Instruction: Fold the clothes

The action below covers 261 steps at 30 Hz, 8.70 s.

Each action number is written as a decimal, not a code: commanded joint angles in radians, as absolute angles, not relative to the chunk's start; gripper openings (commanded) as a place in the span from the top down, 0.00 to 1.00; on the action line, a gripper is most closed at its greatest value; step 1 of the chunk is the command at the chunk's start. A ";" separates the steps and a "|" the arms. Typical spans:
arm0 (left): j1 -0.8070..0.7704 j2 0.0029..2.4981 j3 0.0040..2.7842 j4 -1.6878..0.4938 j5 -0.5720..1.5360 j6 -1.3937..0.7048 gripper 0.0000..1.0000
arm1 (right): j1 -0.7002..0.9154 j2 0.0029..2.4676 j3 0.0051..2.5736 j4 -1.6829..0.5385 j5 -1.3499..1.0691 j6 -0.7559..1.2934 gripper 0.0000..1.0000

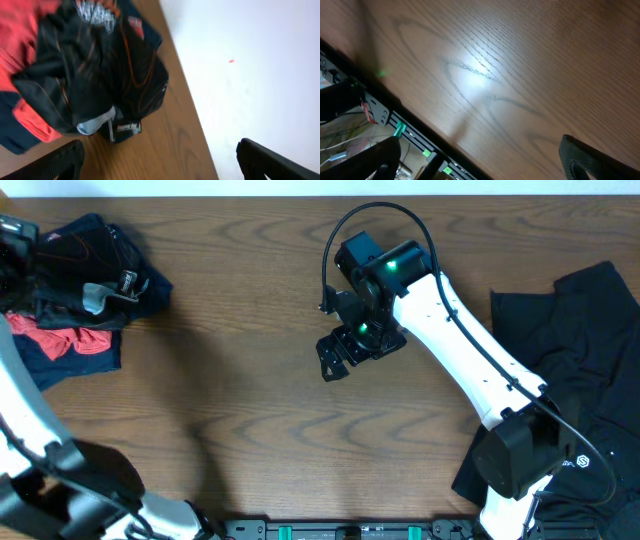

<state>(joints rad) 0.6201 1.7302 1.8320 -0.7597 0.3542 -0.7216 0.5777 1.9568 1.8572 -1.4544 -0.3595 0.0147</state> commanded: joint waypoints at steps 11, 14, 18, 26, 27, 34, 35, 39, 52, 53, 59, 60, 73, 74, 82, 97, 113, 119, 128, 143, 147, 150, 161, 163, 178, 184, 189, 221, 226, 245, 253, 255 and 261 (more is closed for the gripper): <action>0.535 1.790 1.837 -0.947 0.355 -0.492 0.94 | 0.572 1.956 1.865 -1.392 -0.259 0.030 0.01; 0.468 1.790 1.837 -0.962 0.354 -0.444 0.94 | 0.540 1.956 1.885 -1.380 -0.236 0.044 0.01; 0.365 1.793 1.837 -0.999 0.307 -0.421 0.94 | 0.471 1.951 1.913 -1.392 -0.235 0.044 0.01; 0.193 1.793 1.837 -1.010 0.294 -0.352 0.84 | 0.294 1.888 2.003 -1.436 -0.205 0.009 0.01; 0.180 1.793 1.837 -1.010 0.294 -0.352 0.83 | 0.276 1.880 2.018 -1.448 -0.205 0.009 0.01; 0.142 1.792 1.837 -1.013 0.296 -0.352 0.56 | 0.163 1.759 2.135 -1.517 -0.207 -0.022 0.01; 0.142 1.792 1.837 -1.015 0.297 -0.352 0.56 | 0.162 1.739 2.141 -1.525 -0.206 -0.036 0.01; 0.142 1.792 1.837 -1.018 0.298 -0.352 0.54 | 0.165 1.633 2.146 -1.550 -0.205 -0.100 0.01; 0.142 1.792 1.837 -1.047 0.299 -0.357 0.36 | 0.165 1.348 2.146 -1.598 -0.170 -0.099 0.01; 0.142 1.792 1.837 -1.047 0.302 -0.361 0.35 | 0.165 1.335 2.146 -1.607 -0.160 -0.099 0.01; 0.142 1.792 1.837 -1.066 0.305 -0.364 0.32 | 0.165 1.274 2.146 -1.673 -0.157 -0.099 0.01; 0.142 1.792 1.837 -1.068 0.305 -0.364 0.31 | 0.165 1.267 2.146 -1.686 -0.157 -0.099 0.01; 0.142 1.792 1.837 -1.072 0.324 -0.378 0.27 | 0.165 1.255 2.146 -1.697 -0.157 -0.099 0.01; 0.142 1.792 1.837 -1.071 0.324 -0.379 0.26 | 0.165 1.255 2.146 -1.697 -0.157 -0.099 0.01; 0.142 1.792 1.837 -1.078 0.324 -0.379 0.01 | 0.165 1.257 2.145 -1.697 -0.157 -0.099 0.01; 0.142 1.792 1.837 -1.099 0.324 -0.379 0.02 | 0.165 1.016 2.145 -1.697 -0.157 -0.099 0.01; 0.142 1.792 1.837 -1.099 0.324 -0.378 0.02 | 0.163 0.849 2.145 -1.697 -0.157 -0.099 0.01; 0.142 1.792 1.837 -1.099 0.324 -0.378 0.02 | 0.144 0.761 2.145 -1.697 -0.157 -0.099 0.01; 0.142 1.792 1.837 -1.099 0.324 -0.378 0.02 | 0.102 0.621 2.145 -1.647 -0.168 -0.099 0.01; 0.142 1.792 1.837 -1.099 0.324 -0.378 0.02 | 0.000 0.230 1.801 -1.401 -0.170 -0.155 0.01; 0.142 1.792 1.837 -1.099 0.324 -0.378 0.02 | -0.002 0.116 1.569 -1.269 -0.189 -0.155 0.01; 0.142 1.792 1.837 -1.099 0.324 -0.378 0.02 | -0.011 0.038 1.309 -1.111 -0.219 -0.155 0.01; 0.142 1.792 1.837 -1.099 0.324 -0.378 0.02 | -0.025 0.009 0.538 -0.648 -0.334 -0.155 0.01; 0.142 1.792 1.837 -1.099 0.324 -0.378 0.02 | -0.025 0.007 0.430 -0.562 -0.355 -0.155 0.01; 0.142 1.792 1.837 -1.099 0.324 -0.378 0.02 | -0.002 0.006 0.099 -0.324 -0.392 -0.186 0.01; 0.142 1.792 1.837 -1.099 0.324 -0.379 0.02 | -0.002 0.006 0.099 -0.322 -0.389 -0.233 0.01; 0.142 1.792 1.837 -1.099 0.324 -0.378 0.02 | -0.002 0.006 0.099 -0.323 -0.393 -0.233 0.01; 0.142 1.794 1.837 -1.102 0.105 -0.238 0.02 | -0.002 0.006 0.099 -0.323 -0.393 -0.233 0.01; 0.143 1.794 1.837 -0.947 -0.031 -0.041 0.02 | -0.003 0.006 0.099 -0.323 -0.393 -0.233 0.01; 0.139 1.509 1.816 -0.440 0.003 0.097 0.02 | -0.003 0.006 0.099 -0.323 -0.393 -0.233 0.01; 0.140 1.272 1.623 -0.250 0.002 0.104 0.02 | -0.003 0.006 0.099 -0.323 -0.393 -0.233 0.01; 0.139 1.185 1.527 -0.185 0.002 0.129 0.02 | -0.003 0.006 0.099 -0.323 -0.393 -0.233 0.01; 0.139 0.918 1.207 -0.002 0.002 0.184 0.02 | -0.002 0.006 0.099 -0.323 -0.393 -0.233 0.01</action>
<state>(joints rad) 0.1410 1.0134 1.3224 -0.0414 0.0002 0.1360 -0.0158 0.0162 0.1032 -0.3233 -0.3862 -0.2203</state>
